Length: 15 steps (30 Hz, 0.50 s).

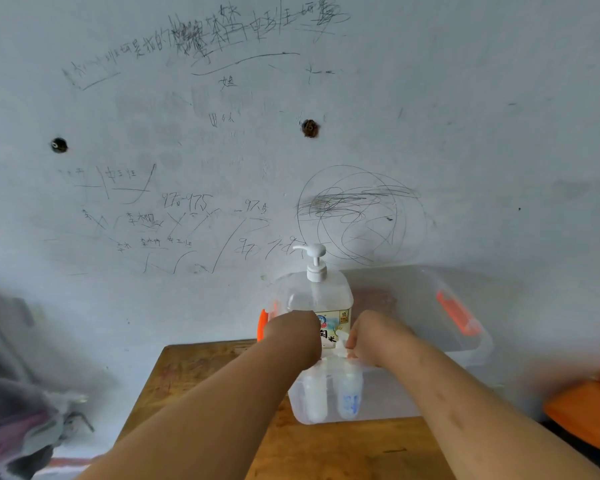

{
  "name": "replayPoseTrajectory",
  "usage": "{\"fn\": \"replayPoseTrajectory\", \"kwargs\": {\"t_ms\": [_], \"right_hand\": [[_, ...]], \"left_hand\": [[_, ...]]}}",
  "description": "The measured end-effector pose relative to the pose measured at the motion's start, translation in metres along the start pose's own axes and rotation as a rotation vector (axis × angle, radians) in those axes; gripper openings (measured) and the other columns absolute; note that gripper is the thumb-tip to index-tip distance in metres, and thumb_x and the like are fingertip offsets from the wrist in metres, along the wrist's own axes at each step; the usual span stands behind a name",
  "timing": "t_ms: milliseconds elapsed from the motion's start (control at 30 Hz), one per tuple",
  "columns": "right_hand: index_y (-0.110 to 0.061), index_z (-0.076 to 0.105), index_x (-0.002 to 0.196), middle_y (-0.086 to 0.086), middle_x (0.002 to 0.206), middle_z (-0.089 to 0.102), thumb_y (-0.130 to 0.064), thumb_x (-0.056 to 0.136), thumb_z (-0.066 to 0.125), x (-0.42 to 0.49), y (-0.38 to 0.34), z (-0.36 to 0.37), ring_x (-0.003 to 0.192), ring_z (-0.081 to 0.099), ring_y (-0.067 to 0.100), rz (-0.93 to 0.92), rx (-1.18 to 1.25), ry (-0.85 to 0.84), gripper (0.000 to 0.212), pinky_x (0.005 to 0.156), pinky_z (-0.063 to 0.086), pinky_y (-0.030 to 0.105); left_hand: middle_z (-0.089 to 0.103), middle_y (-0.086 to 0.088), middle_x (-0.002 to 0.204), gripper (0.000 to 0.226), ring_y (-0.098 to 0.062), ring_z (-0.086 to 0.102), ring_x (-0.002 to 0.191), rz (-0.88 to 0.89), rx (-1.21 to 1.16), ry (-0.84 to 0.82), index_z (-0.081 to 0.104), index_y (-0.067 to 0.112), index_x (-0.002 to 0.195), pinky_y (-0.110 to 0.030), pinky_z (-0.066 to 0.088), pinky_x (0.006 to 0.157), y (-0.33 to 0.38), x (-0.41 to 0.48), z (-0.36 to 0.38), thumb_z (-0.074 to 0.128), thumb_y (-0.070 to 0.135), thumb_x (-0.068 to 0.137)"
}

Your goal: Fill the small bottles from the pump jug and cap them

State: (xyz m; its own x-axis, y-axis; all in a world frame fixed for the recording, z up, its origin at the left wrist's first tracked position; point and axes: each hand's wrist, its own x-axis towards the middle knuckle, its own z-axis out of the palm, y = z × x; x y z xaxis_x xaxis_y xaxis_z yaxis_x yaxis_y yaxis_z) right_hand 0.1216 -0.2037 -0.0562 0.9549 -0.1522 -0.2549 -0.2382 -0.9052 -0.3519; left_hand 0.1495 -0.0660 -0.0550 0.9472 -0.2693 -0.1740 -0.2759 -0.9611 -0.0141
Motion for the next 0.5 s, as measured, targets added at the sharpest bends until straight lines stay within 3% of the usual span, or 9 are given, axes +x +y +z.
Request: {"fn": "replayPoseTrajectory", "kwargs": {"t_ms": [200, 333, 433, 500], "right_hand": [[-0.018, 0.07, 0.11, -0.002, 0.113, 0.069, -0.031, 0.083, 0.071, 0.005, 0.001, 0.002, 0.102, 0.064, 0.019, 0.01, 0.0, -0.029, 0.03, 0.092, 0.049, 0.027], [-0.018, 0.068, 0.112, 0.0, 0.109, 0.069, -0.032, 0.087, 0.065, -0.004, 0.003, 0.002, 0.092, 0.061, 0.018, -0.035, 0.033, -0.001, 0.029, 0.078, 0.045, 0.025], [-0.016, 0.067, 0.111, 0.002, 0.092, 0.063, -0.033, 0.089, 0.061, -0.012, 0.001, 0.001, 0.081, 0.055, 0.019, -0.046, 0.045, 0.014, 0.028, 0.072, 0.039, 0.024], [-0.016, 0.067, 0.111, 0.001, 0.091, 0.062, -0.034, 0.09, 0.06, -0.019, 0.0, -0.001, 0.081, 0.055, 0.019, -0.064, 0.062, 0.025, 0.028, 0.072, 0.039, 0.024]], "left_hand": [[0.065, -0.003, 0.112, 0.036, -0.02, 0.064, 0.097, 0.031, 0.033, 0.028, 0.058, 0.013, 0.125, -0.029, 0.05, 0.074, 0.001, 0.001, 0.003, 0.062, 0.019, 0.091], [0.065, -0.006, 0.116, 0.035, -0.021, 0.063, 0.1, 0.065, -0.015, 0.023, 0.06, 0.012, 0.126, -0.031, 0.052, 0.085, -0.001, -0.003, 0.003, 0.063, 0.019, 0.091], [0.063, -0.004, 0.121, 0.032, -0.021, 0.06, 0.109, 0.073, -0.061, 0.05, 0.059, 0.015, 0.125, -0.034, 0.044, 0.098, -0.003, -0.009, 0.003, 0.059, 0.02, 0.094], [0.062, -0.003, 0.123, 0.031, -0.021, 0.057, 0.113, 0.072, -0.097, 0.129, 0.058, 0.018, 0.127, -0.035, 0.04, 0.102, -0.005, -0.017, 0.002, 0.056, 0.024, 0.096]]}}
